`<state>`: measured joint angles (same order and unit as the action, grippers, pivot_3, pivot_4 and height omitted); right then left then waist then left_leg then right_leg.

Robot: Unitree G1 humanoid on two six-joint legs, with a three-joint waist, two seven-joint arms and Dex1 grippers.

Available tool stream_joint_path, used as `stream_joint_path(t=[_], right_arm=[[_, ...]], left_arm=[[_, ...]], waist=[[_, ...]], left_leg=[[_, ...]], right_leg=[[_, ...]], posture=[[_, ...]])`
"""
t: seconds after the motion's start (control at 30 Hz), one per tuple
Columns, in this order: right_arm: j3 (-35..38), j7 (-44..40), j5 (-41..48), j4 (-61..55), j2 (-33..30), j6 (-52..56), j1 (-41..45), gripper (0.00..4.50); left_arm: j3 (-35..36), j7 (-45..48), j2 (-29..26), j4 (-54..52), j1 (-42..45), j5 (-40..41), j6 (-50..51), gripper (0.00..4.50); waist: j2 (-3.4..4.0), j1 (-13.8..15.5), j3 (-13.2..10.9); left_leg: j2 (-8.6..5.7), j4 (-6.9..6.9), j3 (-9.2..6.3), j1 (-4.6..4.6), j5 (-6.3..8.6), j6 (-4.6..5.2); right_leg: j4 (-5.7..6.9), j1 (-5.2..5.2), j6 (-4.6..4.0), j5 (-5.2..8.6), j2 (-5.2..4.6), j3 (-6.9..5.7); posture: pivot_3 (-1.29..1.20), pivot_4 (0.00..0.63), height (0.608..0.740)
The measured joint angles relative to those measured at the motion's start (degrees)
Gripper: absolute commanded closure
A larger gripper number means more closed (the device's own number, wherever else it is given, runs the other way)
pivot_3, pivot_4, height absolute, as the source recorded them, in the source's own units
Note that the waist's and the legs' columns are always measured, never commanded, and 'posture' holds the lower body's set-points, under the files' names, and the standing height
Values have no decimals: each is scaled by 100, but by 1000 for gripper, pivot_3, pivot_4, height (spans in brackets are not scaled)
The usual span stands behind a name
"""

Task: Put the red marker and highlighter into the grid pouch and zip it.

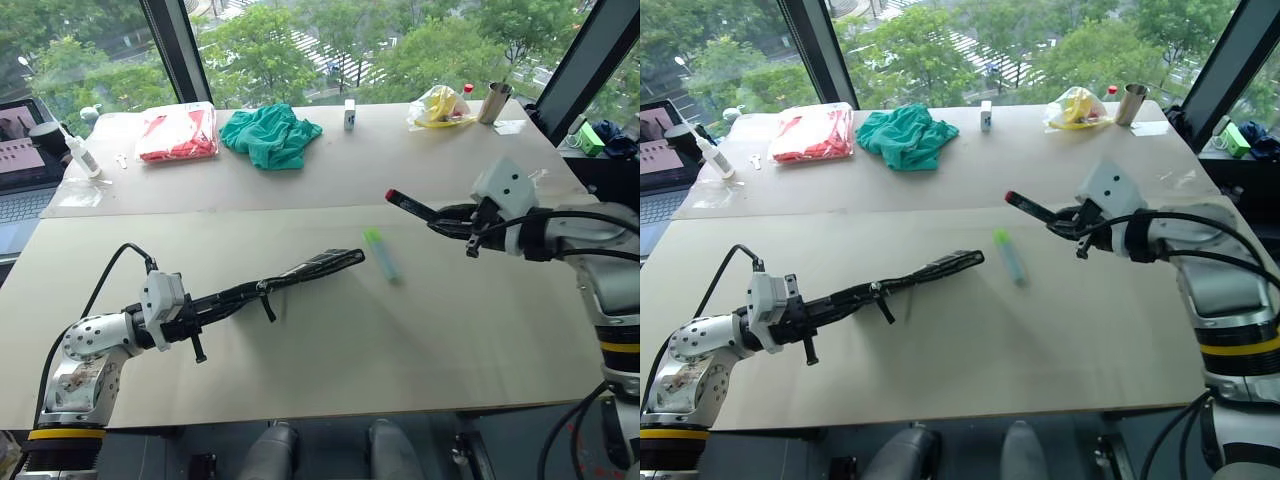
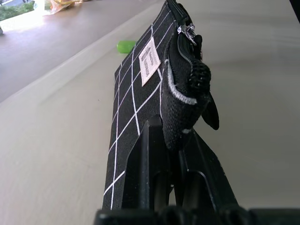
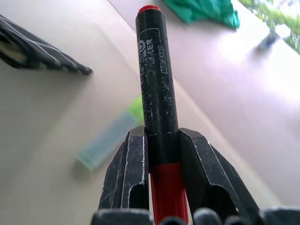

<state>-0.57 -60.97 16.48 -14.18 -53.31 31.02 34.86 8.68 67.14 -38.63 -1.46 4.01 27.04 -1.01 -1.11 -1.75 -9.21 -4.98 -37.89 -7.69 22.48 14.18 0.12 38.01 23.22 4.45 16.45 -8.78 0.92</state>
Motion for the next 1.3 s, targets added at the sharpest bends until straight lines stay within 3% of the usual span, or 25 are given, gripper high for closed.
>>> stream_joint_path(t=[0.2,0.47,0.67,0.97,1.3], right_arm=[[-692,-436,-126,-1023,-130,-238,-39,3911],[-1681,-245,-1413,-710,-62,-959,3,3911],[-1734,-253,-1769,-512,-12,-1203,56,3911],[-1204,-743,-1053,-765,-112,-917,58,3911],[-1435,-646,-1399,-577,66,-953,95,3911]], left_arm=[[-117,1,100,30,66,-45,-15,4500],[-193,55,185,149,162,-77,-119,4500],[-229,60,221,149,169,-111,-135,4500],[-312,59,261,149,165,-216,-171,4500],[-323,53,287,144,163,-220,-171,4500]], waist=[[0,23,0],[-1,76,0],[-1,78,0],[-1,89,-1],[-1,80,-1]], left_leg=[[0,-1,5,-5,0,0],[-2,-3,6,-4,-2,-4],[-2,-3,5,-4,-2,-4],[-1,-3,4,-5,-2,-3],[-1,-3,5,-4,-2,-4]], right_leg=[[5,-1,0,0,0,3],[5,2,0,0,0,4],[5,2,0,0,0,4],[4,-1,0,0,0,4],[5,1,0,0,0,4]], posture=[[0,150,740],[0,150,740],[0,150,740],[0,150,740],[0,150,740]])
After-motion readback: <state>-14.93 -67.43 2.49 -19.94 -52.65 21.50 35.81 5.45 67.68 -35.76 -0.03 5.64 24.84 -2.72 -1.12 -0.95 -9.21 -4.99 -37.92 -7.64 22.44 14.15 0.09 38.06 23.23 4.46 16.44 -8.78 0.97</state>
